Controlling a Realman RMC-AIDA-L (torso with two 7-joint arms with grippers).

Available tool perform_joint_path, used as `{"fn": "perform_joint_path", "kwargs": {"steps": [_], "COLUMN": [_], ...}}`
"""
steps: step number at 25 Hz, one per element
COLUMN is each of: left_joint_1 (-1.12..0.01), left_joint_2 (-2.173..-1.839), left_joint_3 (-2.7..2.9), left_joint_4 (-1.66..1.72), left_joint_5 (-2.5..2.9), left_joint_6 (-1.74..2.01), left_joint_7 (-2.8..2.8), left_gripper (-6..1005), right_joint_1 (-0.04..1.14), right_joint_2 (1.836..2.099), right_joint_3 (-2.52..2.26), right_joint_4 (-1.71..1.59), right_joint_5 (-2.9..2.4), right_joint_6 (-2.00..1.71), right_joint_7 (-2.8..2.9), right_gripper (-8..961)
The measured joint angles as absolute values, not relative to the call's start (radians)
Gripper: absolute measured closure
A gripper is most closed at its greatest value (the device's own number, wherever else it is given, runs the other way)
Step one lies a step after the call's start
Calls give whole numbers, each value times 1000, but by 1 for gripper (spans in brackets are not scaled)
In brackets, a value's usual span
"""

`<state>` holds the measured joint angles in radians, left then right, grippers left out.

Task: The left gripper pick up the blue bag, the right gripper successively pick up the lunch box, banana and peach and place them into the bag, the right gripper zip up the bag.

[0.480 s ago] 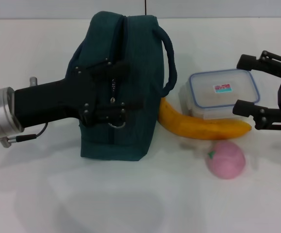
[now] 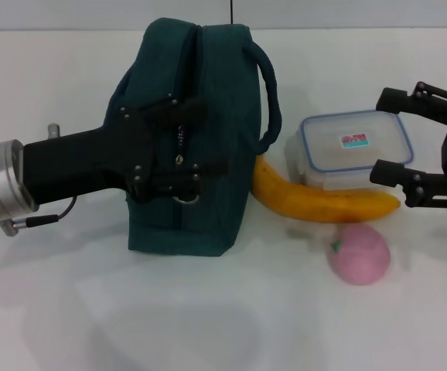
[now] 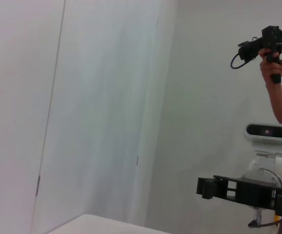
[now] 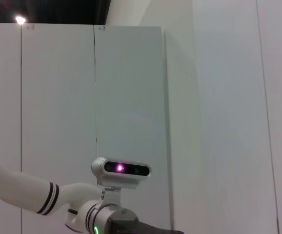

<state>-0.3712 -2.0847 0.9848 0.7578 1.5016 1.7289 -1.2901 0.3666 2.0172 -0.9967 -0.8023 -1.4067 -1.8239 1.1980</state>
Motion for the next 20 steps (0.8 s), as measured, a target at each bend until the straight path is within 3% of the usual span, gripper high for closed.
{"fn": "perform_joint_path", "kwargs": {"steps": [8,20], "left_joint_1": [-378,-383], "left_joint_2": [-2083,-2066], "left_joint_3": [985,794], "left_joint_4": [784,1123], "left_joint_5": [1460,1538], "left_joint_6": [1801,1617], "left_joint_7": [-1332,-1932], "left_gripper": [121,128], "right_joint_1": [366,368], "right_joint_2": [2017,2014], "right_joint_3": [-997,-995], "right_joint_4": [-799,-718], "right_joint_5": [-1407,-1408], "right_joint_6": [-1824,-1824], "right_joint_7": [1198,1142], "right_gripper": [93,94]}}
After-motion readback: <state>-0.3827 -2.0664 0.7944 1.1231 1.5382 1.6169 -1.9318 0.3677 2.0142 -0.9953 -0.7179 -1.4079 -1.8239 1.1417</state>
